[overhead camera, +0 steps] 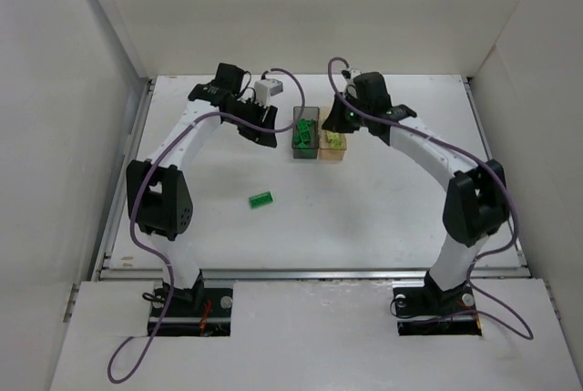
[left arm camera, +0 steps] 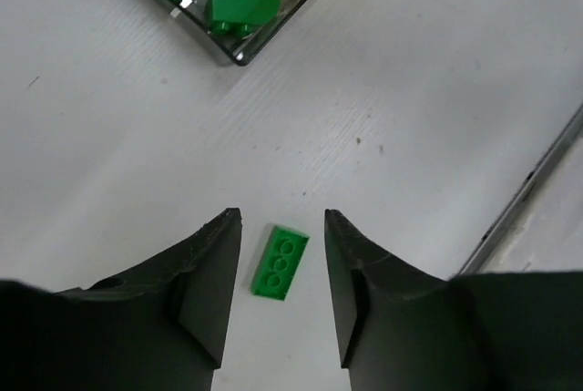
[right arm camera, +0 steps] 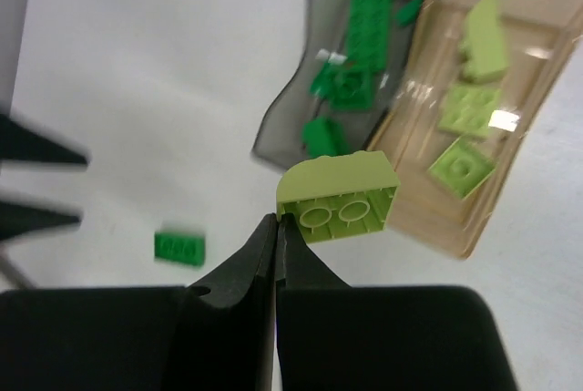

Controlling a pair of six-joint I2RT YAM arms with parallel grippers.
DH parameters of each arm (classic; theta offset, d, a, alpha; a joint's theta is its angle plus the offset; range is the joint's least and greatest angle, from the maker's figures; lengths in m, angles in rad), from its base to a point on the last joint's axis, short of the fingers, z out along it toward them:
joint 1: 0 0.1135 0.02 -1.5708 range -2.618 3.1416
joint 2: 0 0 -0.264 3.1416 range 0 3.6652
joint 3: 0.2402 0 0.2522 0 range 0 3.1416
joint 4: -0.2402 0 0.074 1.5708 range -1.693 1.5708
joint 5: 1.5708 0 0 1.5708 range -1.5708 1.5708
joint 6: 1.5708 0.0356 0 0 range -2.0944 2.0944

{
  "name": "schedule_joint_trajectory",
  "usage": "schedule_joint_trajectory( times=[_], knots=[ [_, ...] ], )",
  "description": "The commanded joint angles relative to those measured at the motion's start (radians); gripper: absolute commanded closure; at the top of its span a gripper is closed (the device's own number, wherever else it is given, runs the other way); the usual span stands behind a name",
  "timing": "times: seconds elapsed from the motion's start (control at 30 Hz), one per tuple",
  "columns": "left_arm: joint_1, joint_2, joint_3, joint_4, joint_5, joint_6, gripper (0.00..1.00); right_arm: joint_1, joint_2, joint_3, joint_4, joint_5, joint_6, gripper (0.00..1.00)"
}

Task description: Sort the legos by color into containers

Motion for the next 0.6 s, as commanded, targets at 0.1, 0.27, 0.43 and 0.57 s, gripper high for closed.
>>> schedule_joint_trajectory(
  times=[0.1, 0.27, 0.43, 0.57],
  knots=[
    [-0.021, -0.219, -0.171, 0.026, -0.134, 0.385, 0.41, -0.098, 0.218, 0.241, -0.062, 0.034, 0.143, 1.00],
    [-0.086, -0.302, -0.379, 0.047, -0.234, 0.545, 0.02, -0.107, 0.351, 0.409, -0.177, 0.024, 0.134, 0.38],
    [-0.162, -0.302, -0.507, 0.093, -0.292, 0.582, 0.00, -0.107, 0.313, 0.410, -0.193, 0.041, 0.103, 0.17],
    [-0.190, -0.271, -0.576, 0.194, -0.381, 0.626, 0.00, -0.107, 0.238, 0.410, -0.205, 0.060, 0.067, 0.15]
  ],
)
